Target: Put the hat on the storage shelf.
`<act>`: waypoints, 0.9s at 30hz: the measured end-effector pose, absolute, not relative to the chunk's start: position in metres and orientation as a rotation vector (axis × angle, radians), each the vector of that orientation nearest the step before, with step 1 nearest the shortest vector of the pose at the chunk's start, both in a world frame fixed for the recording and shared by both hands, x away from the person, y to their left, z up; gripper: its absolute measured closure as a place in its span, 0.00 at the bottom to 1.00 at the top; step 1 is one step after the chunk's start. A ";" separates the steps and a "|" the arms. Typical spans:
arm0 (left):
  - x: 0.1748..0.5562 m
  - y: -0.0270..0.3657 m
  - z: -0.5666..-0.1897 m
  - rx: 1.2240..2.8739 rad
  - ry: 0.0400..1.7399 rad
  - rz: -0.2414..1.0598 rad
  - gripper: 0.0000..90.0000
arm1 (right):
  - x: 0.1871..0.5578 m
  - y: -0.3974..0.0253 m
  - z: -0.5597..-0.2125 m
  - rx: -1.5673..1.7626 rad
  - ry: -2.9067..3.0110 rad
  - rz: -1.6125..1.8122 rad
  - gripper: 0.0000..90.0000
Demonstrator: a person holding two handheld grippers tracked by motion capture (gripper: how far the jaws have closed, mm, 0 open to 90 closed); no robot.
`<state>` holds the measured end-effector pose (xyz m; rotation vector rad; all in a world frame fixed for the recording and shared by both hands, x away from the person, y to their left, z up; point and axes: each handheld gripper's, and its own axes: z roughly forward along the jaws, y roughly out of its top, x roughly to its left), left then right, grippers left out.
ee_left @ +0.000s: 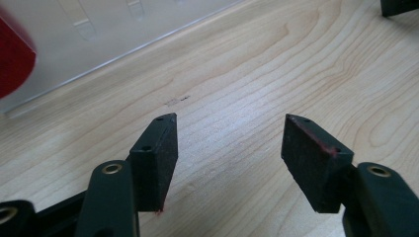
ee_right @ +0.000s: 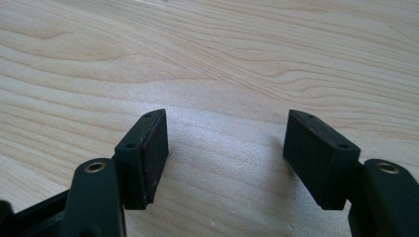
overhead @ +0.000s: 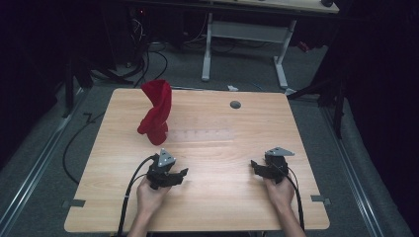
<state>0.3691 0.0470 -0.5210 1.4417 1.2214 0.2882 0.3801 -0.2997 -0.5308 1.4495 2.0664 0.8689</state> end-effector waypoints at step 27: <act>0.381 0.041 -0.546 1.466 1.244 0.358 0.38 | 0.380 -0.300 -0.531 1.449 2.067 0.869 0.38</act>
